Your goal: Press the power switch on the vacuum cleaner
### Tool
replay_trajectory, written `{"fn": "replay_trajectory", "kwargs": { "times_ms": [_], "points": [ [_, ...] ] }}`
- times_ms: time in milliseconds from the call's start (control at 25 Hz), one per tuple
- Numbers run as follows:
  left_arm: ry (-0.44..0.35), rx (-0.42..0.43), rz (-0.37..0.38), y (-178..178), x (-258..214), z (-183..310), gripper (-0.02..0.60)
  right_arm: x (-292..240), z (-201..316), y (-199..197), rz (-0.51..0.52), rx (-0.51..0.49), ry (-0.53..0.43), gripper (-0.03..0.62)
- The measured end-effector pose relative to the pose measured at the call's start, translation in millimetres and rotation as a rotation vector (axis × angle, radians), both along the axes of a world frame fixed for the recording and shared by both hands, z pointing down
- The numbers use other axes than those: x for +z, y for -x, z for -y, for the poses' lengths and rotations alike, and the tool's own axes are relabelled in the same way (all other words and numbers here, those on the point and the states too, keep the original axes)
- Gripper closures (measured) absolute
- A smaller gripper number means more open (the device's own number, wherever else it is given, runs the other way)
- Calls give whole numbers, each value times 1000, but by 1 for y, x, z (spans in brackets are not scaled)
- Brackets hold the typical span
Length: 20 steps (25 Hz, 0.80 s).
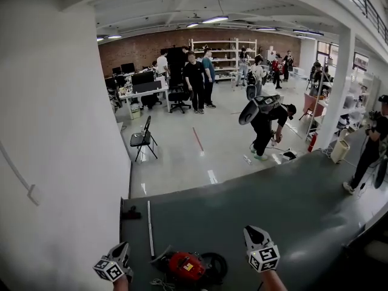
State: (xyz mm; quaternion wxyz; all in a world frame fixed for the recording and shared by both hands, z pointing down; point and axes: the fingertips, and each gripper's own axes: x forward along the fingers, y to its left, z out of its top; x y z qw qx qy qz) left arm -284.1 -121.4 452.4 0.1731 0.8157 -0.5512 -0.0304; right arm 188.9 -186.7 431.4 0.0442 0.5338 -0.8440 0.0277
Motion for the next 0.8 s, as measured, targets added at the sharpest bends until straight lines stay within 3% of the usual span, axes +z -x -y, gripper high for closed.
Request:
{"fn": "replay_trajectory", "kwargs": {
  "times_ms": [200, 320, 480, 640, 800],
  "points": [
    [-7, -174, 119, 24, 30, 0, 580, 41, 3, -24, -17, 40, 65, 580],
    [9, -227, 108, 30, 55, -5, 580, 56, 0, -27, -18, 35, 81, 579],
    [55, -197, 75, 11, 91, -3, 580, 77, -2, -26, -6, -1, 121, 548],
    [20, -119, -5, -26, 87, -1, 578, 96, -4, -18, 22, -42, 159, 512],
    [13, -57, -3, -43, 98, 5, 577, 105, 1, -3, 41, -62, 162, 510]
  ]
}}
